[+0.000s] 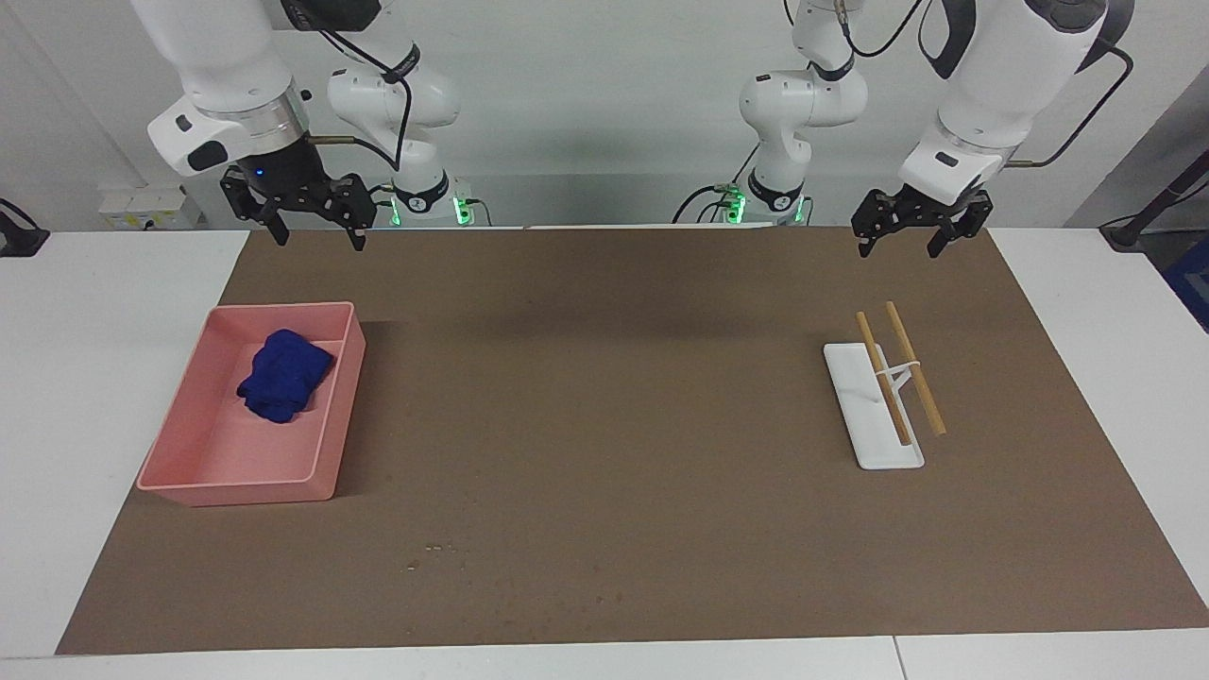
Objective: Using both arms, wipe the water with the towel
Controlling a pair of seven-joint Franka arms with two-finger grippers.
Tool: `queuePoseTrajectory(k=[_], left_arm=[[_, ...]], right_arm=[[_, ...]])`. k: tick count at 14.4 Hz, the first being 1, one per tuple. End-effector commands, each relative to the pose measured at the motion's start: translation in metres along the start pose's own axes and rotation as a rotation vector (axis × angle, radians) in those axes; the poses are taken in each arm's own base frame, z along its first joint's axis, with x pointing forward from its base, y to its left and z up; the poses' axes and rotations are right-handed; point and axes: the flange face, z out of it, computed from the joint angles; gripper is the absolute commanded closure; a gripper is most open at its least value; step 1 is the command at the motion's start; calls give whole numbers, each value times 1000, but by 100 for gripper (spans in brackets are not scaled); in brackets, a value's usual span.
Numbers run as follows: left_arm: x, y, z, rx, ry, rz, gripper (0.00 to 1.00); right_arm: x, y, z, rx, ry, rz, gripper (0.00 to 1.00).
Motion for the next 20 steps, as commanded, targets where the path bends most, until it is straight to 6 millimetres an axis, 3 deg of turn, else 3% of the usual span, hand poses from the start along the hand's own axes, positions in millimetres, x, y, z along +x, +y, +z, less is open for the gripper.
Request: queuePoseTrajectory(k=[1,2,6,11,20], left_arm=[[-7,0,-9,7,6,-1,0],[-7,1,-10,7,9,2,0],[-8,1,-10,7,6,1,0],[-8,-3,-10,6,9,-6,0],[-7,-1,-9,5,14,-2,0]], right_arm=[[4,-4,-9,-5,46,-12,0],[1,-9,-11,-5,45,-23,0],[-6,3,-12,-8,22,-11,0],[-29,20,5,-5,-53,-15,0],[-28,18,6,11,-35,3,0]])
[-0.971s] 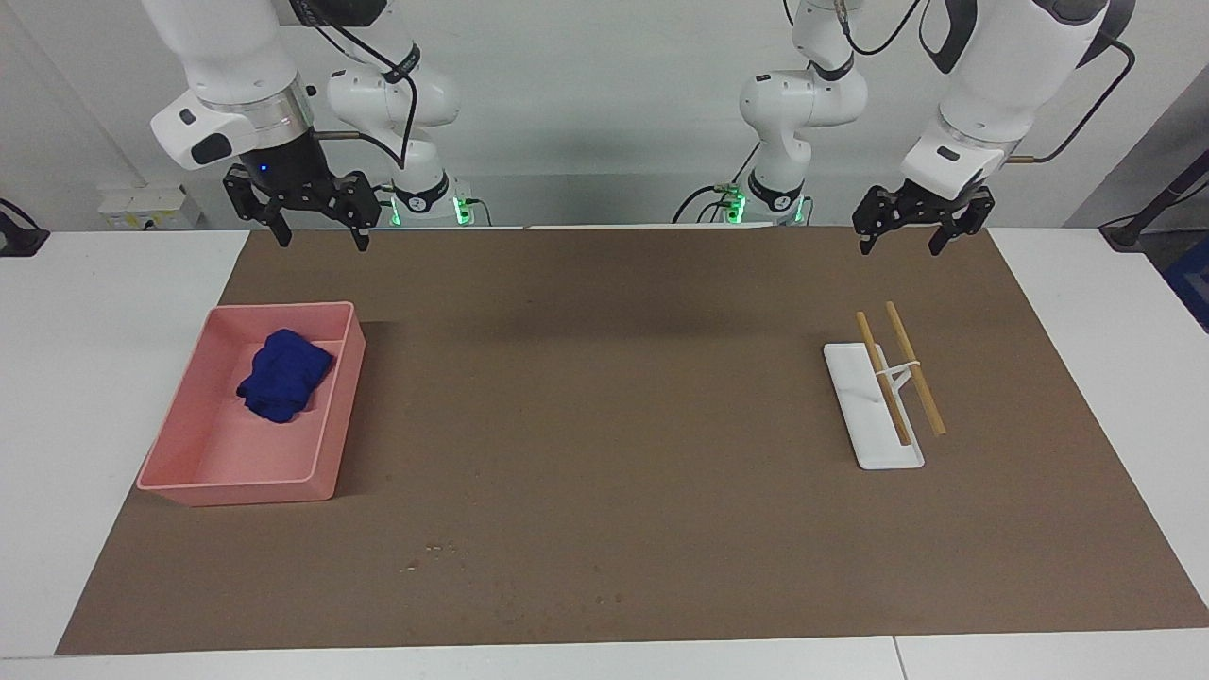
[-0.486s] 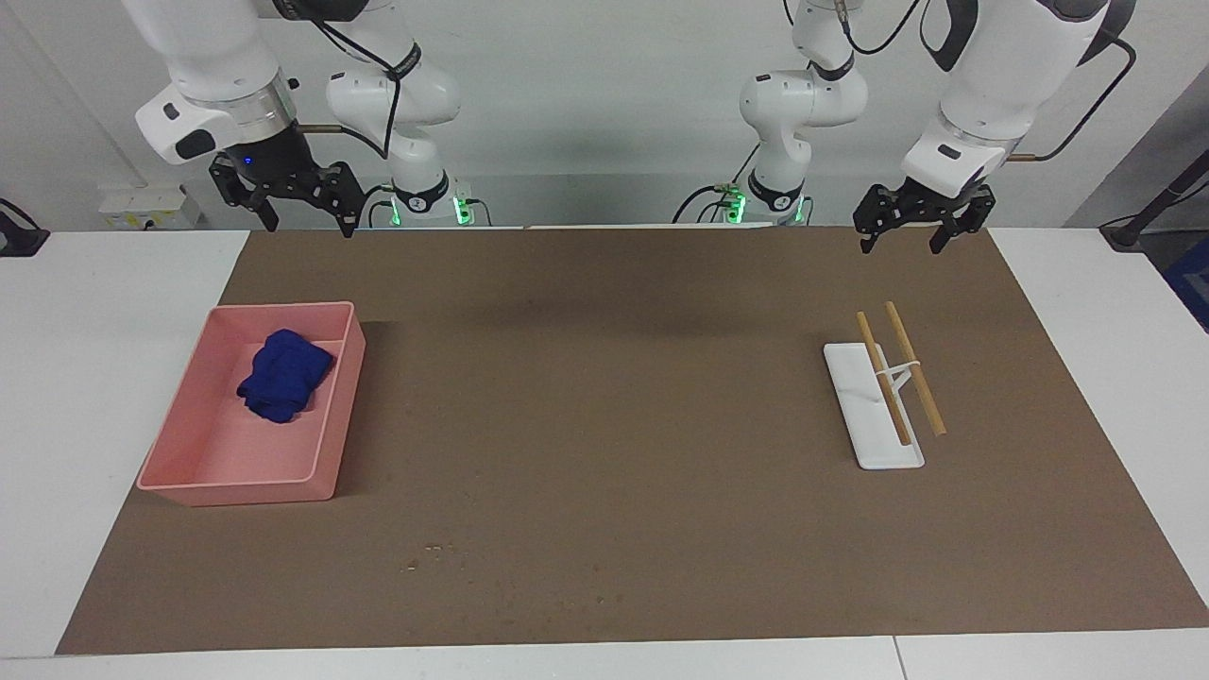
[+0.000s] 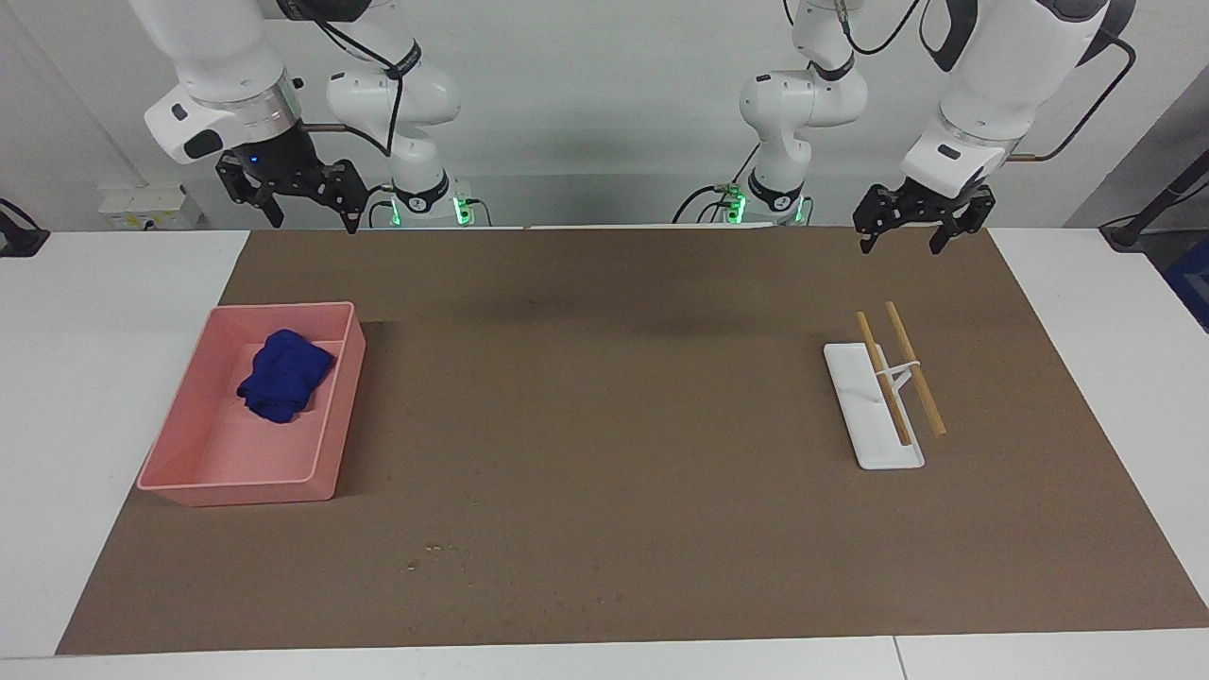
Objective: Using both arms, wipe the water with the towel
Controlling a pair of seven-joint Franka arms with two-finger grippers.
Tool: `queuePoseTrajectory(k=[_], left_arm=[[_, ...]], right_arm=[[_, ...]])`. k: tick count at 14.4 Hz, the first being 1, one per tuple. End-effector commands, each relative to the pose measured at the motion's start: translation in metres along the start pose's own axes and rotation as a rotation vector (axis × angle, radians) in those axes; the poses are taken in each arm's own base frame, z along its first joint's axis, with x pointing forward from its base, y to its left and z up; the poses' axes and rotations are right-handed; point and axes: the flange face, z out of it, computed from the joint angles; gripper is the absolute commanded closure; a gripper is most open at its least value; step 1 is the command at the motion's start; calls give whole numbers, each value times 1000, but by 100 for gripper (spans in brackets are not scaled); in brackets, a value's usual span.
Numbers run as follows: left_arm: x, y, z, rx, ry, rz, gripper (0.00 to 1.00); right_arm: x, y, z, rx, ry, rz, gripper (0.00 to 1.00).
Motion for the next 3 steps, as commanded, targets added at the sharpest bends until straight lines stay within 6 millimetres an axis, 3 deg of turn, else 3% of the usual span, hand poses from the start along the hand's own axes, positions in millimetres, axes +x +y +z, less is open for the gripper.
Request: queuePoseTrajectory(k=[1,3], left_arm=[[-5,-2,-4,4,4,-5,0],[-4,-4,-5,4,10,-8,0]], right_arm=[[-3,2,2,21,22,0,0],[-3,4,5,22,14,2,0]])
